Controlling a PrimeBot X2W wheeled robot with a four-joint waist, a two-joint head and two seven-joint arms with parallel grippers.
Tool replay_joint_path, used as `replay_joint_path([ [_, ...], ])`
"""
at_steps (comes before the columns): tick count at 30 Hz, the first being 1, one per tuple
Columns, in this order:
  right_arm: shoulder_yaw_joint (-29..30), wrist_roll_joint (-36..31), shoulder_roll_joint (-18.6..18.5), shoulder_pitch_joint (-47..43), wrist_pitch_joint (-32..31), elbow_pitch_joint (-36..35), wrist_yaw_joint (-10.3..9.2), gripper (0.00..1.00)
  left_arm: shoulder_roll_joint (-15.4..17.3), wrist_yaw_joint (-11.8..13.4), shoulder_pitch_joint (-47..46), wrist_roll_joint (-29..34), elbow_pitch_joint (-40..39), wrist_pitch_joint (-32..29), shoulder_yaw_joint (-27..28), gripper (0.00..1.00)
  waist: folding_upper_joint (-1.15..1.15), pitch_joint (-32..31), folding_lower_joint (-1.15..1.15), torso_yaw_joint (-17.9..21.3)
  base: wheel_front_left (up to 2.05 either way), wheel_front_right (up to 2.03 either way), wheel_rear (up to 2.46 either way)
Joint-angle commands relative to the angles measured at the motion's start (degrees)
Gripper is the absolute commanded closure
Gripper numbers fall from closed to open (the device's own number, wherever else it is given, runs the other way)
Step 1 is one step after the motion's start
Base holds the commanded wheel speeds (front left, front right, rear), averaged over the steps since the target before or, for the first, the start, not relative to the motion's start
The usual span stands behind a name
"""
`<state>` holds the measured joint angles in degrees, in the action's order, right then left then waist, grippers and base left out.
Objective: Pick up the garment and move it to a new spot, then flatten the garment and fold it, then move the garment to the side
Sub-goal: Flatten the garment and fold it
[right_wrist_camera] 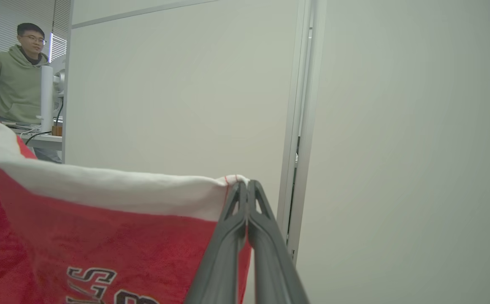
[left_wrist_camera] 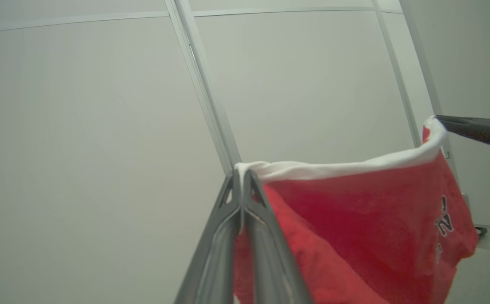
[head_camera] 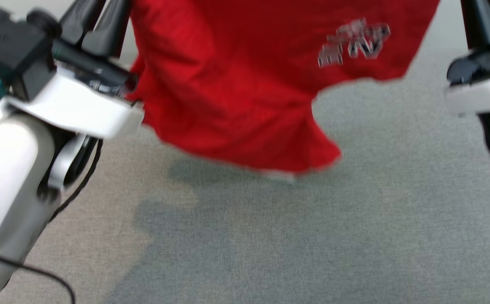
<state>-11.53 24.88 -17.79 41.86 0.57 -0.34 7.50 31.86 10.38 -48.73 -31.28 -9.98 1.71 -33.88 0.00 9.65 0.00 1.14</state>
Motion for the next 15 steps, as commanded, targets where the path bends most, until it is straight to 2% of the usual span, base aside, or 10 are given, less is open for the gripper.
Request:
replay_joint_path([
  [1, -0.82, 0.58, 0.10, 3.67, 0.82, 2.82, -0.01, 1.00, -2.01, -1.43, -3.60, -0.42, 3.11, 1.39, -0.16, 1.00, 0.00, 3.54, 0.00, -0.40, 0.00, 0.00, 0.00],
  [5, -2.60, 1.14, 0.54, 9.72, 1.67, 7.39, 0.00, 1.00, -4.91, -3.53, -8.89, -0.94, 9.11, 3.32, 0.11, 1.00, 0.00, 6.53, 0.00, -0.66, 0.00, 0.00, 0.00],
  [11, -6.99, 1.73, 2.72, 23.11, 5.50, 19.79, 0.00, 1.00, -11.55, -7.65, -20.15, -1.72, 25.80, 9.02, 0.84, 1.00, 0.00, 11.47, 0.00, -1.38, 0.00, 0.00, 0.00],
  [15, -9.13, 2.44, 4.88, 31.33, 9.62, 28.89, 0.00, 1.00, -15.32, -9.54, -26.16, -1.73, 37.02, 11.91, 1.88, 1.00, 0.00, 13.29, 0.00, -1.51, 0.00, 0.00, 0.00],
])
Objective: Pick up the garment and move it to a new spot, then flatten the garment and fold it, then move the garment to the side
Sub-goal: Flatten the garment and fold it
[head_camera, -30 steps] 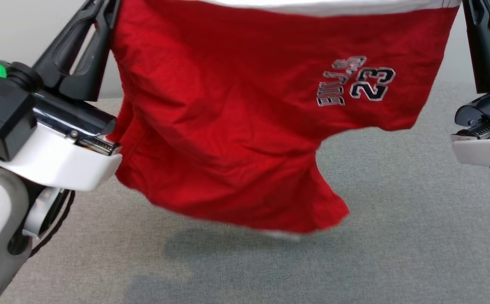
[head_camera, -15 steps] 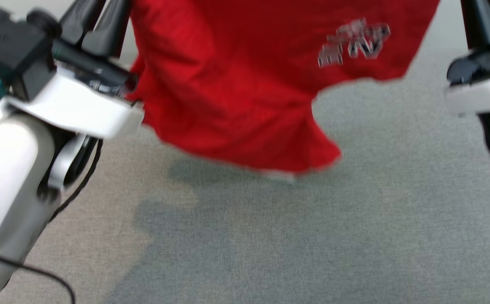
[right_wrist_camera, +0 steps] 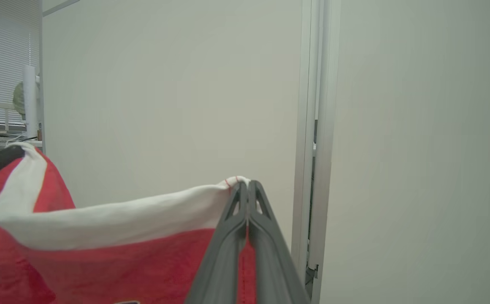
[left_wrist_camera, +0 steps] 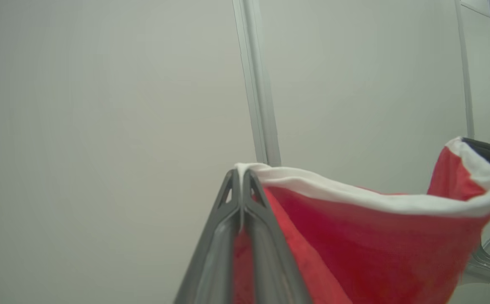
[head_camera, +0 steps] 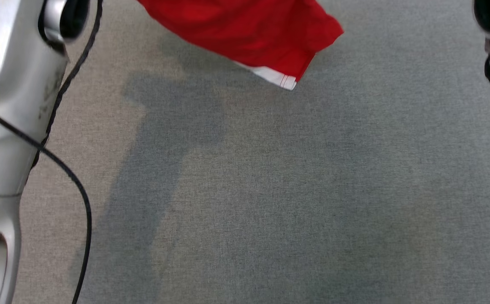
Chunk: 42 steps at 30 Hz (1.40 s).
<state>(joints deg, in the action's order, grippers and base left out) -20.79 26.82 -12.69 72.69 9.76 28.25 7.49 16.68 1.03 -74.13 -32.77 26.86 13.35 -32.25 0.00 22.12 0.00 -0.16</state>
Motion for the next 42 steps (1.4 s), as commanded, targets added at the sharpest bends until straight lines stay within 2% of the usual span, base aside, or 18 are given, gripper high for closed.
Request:
replay_joint_path([
  [1, -0.23, 0.67, 0.37, 2.31, 1.34, 2.72, 0.01, 1.00, -1.01, -0.62, -1.90, -0.18, 2.58, 0.76, 0.55, 1.00, 0.00, 1.07, 0.00, -0.20, 0.00, 0.00, 0.00],
  [6, -1.33, 1.78, 3.57, 9.76, 4.13, 12.52, 0.01, 1.00, -4.38, -2.65, -6.15, 0.23, 12.45, 1.69, 2.87, 1.00, 0.00, 1.96, 0.00, -0.09, 0.00, 0.00, 0.00],
  [10, -3.11, 2.63, 5.23, 12.97, 5.05, 18.48, 0.01, 1.00, -6.39, -4.02, -7.51, 0.33, 16.89, 1.72, 5.85, 1.00, 0.00, 2.52, 0.00, 0.28, 0.00, 0.00, 0.00],
  [13, -5.15, 3.65, 5.90, 12.94, 5.37, 20.69, 0.01, 1.00, -7.52, -5.11, -6.27, 0.47, 19.28, 1.74, 7.60, 1.00, 0.00, 3.38, 0.00, 0.36, 0.00, 0.00, 0.00],
  [19, -9.21, 7.19, 4.92, 6.63, 5.57, 21.51, 0.01, 1.00, -9.89, -6.89, 0.57, 0.31, 20.64, 1.72, 11.42, 1.00, 0.00, 4.44, 0.00, -0.11, 0.00, 0.00, 0.00],
  [26, -10.03, 11.19, 2.21, -9.97, 5.52, 16.12, 0.01, 1.00, -12.54, -7.82, 16.50, 3.04, 16.27, 1.72, 15.56, 1.00, 0.00, 2.28, 0.00, -1.59, 0.00, 0.00, 0.00],
  [31, -7.68, 12.55, 0.51, -24.95, 5.53, 10.14, 0.01, 1.00, -13.23, -8.16, 29.07, 5.06, 12.20, 1.72, 17.24, 1.00, 0.00, -1.23, 0.00, -2.54, 0.00, 0.00, 0.00],
  [32, -7.68, 12.55, 0.51, -24.95, 5.53, 10.14, 0.01, 1.00, -13.23, -8.16, 29.07, 5.06, 12.20, 1.72, 17.24, 1.00, 0.00, -1.23, 0.00, -2.54, 0.00, 0.00, 0.00],
  [40, -5.23, 12.23, -0.51, -47.63, 5.53, 0.17, 0.02, 1.00, -13.35, -8.53, 45.24, 9.07, 7.62, 1.73, 13.09, 1.00, 0.00, -8.67, 0.00, -2.46, 0.00, 0.00, 0.00],
  [42, -4.65, 11.90, -0.95, -52.43, 5.53, -1.71, 0.01, 1.00, -12.38, -8.44, 48.83, 10.05, 6.55, 1.72, 11.96, 1.00, 0.00, -10.62, 0.00, -2.26, 0.00, 0.00, 0.00],
])
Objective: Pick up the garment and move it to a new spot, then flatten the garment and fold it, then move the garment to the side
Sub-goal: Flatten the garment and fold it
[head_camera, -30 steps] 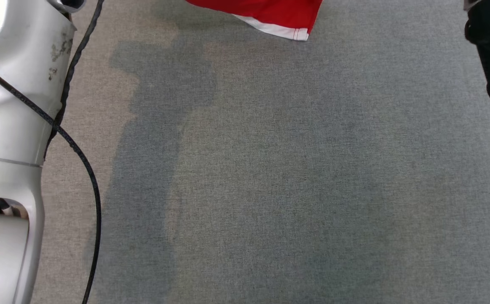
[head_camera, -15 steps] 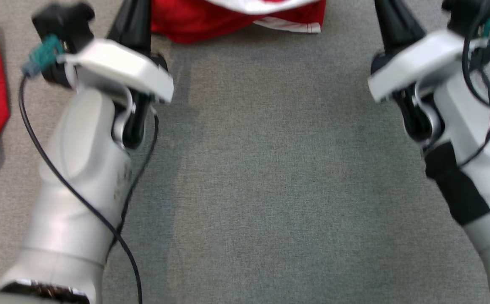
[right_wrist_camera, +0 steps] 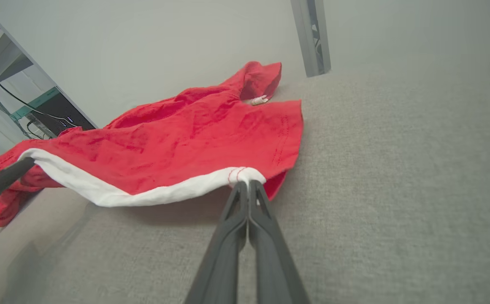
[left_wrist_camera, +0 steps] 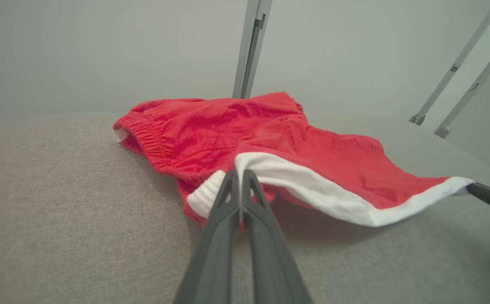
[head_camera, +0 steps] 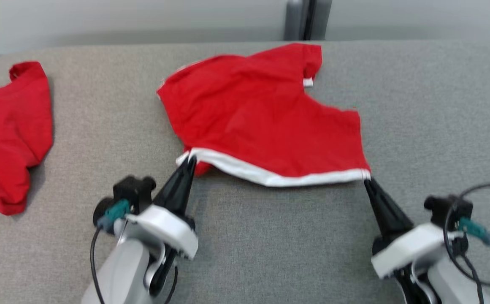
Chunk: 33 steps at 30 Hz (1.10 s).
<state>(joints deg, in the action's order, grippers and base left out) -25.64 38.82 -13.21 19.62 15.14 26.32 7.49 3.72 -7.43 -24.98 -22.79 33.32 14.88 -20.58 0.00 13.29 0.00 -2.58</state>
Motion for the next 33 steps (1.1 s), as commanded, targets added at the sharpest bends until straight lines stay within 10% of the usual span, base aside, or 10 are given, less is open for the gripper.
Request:
replay_joint_path([
  [1, 0.39, -0.06, -0.37, -1.68, 0.12, -0.79, 0.02, 1.00, 0.95, 0.01, 1.48, 0.25, -0.60, 0.19, -0.08, 1.00, 0.00, -2.59, 0.00, 0.31, 0.00, 0.00, 0.00],
  [19, 12.91, -8.62, 5.51, -37.74, -18.46, -28.87, 0.02, 1.00, 9.36, 7.84, 31.59, -0.20, -26.62, -9.56, -1.41, 1.00, 0.00, -14.23, 0.00, 3.67, 0.00, 0.00, 0.00],
  [33, 17.84, -12.22, 7.53, -39.87, -25.59, -38.32, 0.01, 1.00, 12.76, 12.77, 38.79, -0.18, -41.35, -17.00, -0.76, 1.00, 0.00, -14.19, 0.00, 4.48, 0.00, 0.00, 0.00],
])
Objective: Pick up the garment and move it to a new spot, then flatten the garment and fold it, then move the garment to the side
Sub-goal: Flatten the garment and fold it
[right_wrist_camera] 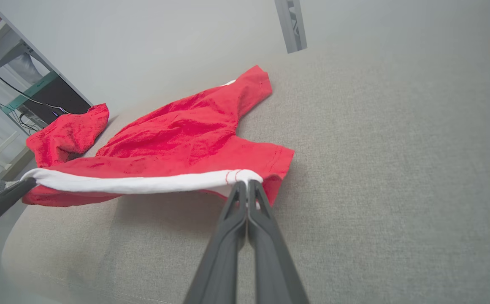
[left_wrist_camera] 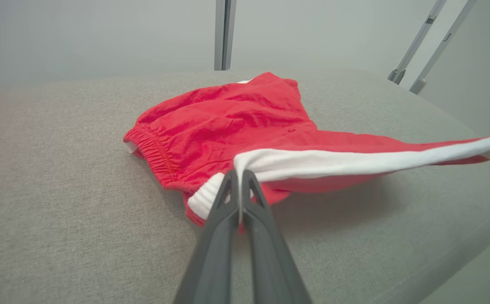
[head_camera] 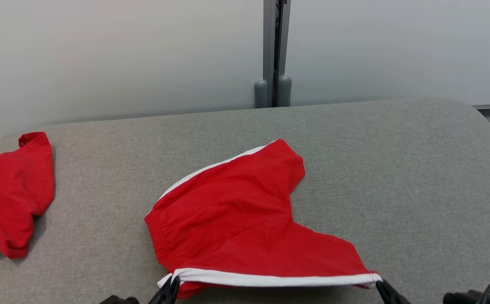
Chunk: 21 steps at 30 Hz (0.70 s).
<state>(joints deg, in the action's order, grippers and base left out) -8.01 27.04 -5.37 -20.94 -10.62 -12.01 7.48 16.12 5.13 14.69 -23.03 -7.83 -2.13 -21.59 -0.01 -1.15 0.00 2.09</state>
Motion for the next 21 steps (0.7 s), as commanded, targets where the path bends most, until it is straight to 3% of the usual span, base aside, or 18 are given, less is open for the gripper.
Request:
replay_joint_path([
  [1, 0.44, -0.82, -0.89, 1.94, 0.74, 0.22, 0.02, 1.00, 0.39, 0.12, -1.63, 0.08, -0.36, -0.03, 0.26, 1.00, 0.01, 0.56, 0.00, -0.42, 0.00, 0.00, 0.00],
  [12, -1.25, 1.21, -7.61, 24.85, 5.27, 6.63, 0.03, 1.00, 0.33, -3.46, -16.26, 1.97, 1.38, -0.64, -0.38, 1.00, 0.01, 12.32, 0.00, -4.95, 0.00, 0.00, 0.00],
  [21, -6.96, 5.16, -11.31, 46.41, 8.16, 17.87, 0.03, 1.00, -2.26, -5.83, -31.17, 2.16, 9.01, 3.28, 0.58, 1.00, 0.01, 21.79, 0.00, -9.84, 0.00, 0.00, 0.00],
])
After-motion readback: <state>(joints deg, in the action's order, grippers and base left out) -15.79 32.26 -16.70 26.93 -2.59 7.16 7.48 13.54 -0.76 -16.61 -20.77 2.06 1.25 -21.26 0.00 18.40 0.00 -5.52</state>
